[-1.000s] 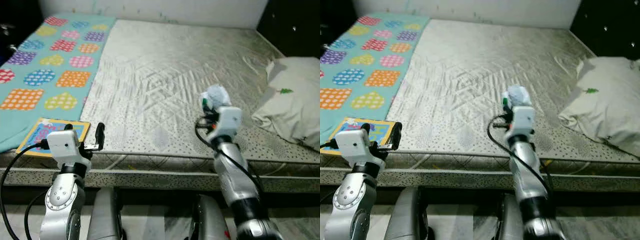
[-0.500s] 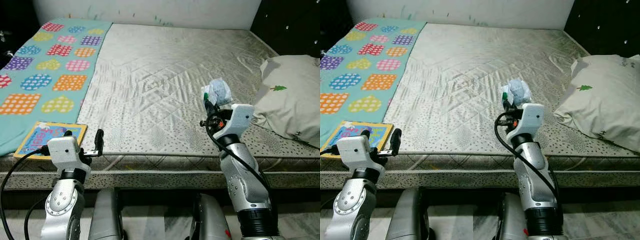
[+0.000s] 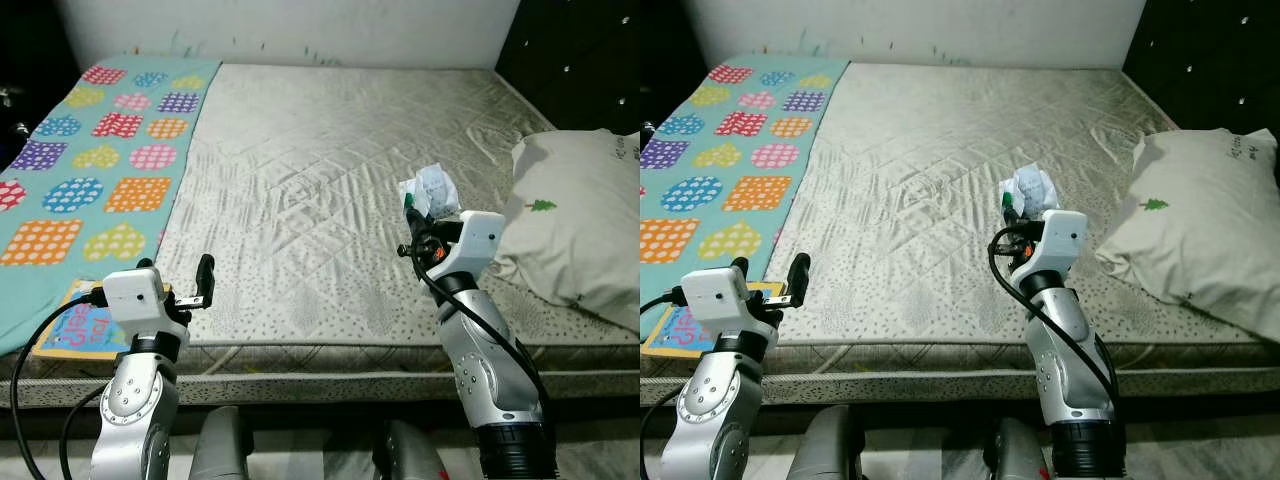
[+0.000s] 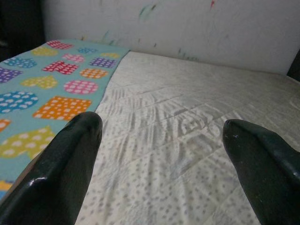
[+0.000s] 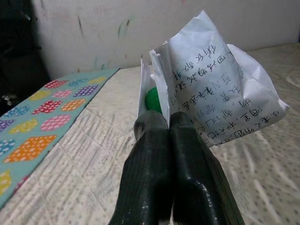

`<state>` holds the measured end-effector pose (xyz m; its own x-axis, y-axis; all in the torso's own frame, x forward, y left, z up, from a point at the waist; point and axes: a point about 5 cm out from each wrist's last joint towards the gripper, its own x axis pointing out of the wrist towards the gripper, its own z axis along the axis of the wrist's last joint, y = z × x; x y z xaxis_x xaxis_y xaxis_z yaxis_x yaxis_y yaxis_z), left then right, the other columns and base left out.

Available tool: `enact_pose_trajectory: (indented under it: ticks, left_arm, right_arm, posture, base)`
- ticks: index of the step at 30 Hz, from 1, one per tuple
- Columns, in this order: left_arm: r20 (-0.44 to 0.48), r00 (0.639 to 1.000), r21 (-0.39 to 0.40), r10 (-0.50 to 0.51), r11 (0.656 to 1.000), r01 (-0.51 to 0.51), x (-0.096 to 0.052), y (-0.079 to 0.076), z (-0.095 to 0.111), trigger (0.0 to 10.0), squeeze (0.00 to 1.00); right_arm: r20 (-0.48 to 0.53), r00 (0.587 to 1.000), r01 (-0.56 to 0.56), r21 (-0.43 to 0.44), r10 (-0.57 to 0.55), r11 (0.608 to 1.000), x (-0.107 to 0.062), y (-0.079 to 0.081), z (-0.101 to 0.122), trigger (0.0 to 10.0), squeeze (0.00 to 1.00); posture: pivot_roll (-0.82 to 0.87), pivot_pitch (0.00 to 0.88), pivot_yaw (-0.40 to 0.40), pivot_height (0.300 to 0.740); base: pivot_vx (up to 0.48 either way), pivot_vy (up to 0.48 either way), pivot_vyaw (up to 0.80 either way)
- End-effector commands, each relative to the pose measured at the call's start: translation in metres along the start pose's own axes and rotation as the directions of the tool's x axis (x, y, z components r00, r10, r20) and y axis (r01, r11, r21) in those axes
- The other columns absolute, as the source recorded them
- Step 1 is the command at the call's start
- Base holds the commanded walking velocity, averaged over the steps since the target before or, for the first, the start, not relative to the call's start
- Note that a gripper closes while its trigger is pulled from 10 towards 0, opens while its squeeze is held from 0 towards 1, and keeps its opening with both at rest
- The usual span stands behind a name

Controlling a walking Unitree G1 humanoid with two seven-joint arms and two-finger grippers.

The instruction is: Clean up the room

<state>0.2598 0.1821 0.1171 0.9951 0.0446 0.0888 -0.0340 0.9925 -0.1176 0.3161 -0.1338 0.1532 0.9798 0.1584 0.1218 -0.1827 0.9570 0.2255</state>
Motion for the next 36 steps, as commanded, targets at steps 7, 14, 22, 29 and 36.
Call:
enact_pose_trajectory:
  ticks: [7,14,22,29,36]
  left_arm:
    - [0.007,1.000,-0.004,0.003,1.000,-0.003,0.009,-0.005,-0.006,10.0,0.00]
    - [0.011,1.000,0.014,0.000,1.000,0.000,0.023,-0.007,-0.008,10.0,0.00]
    - [0.019,0.999,0.032,-0.028,0.999,0.027,0.028,-0.002,-0.007,10.0,0.00]
    - [-0.036,0.999,0.013,-0.038,0.999,0.038,0.014,-0.006,-0.026,10.0,0.00]
    - [-0.052,0.996,-0.027,-0.078,0.997,0.077,0.009,-0.015,-0.032,10.0,0.00]
  right_arm:
    - [-0.005,1.000,0.007,-0.017,-0.007,1.000,0.000,0.001,-0.007,10.0,0.00]
    - [-0.032,0.999,0.012,-0.040,-0.013,0.999,-0.001,-0.003,-0.018,10.0,0.00]
    - [-0.105,0.992,0.063,-0.115,-0.075,0.991,-0.013,-0.018,-0.040,10.0,0.00]
    - [-0.130,0.981,0.130,-0.099,-0.143,0.987,-0.025,-0.025,-0.054,10.0,0.00]
    - [-0.145,0.977,0.141,-0.113,-0.157,0.983,-0.031,-0.030,-0.057,10.0,0.00]
  posture:
    - [0.01,0.000,-0.021,0.740]
    - [0.01,0.000,-0.033,0.740]
    - [0.01,0.000,-0.028,0.740]
    - [-0.01,0.000,0.003,0.740]
    - [-0.01,0.000,0.004,0.740]
  base:
    - [0.000,0.000,0.00]
    - [0.000,0.000,0.00]
    - [0.000,0.000,0.00]
    - [0.000,0.000,0.00]
    - [0.000,0.000,-0.18]
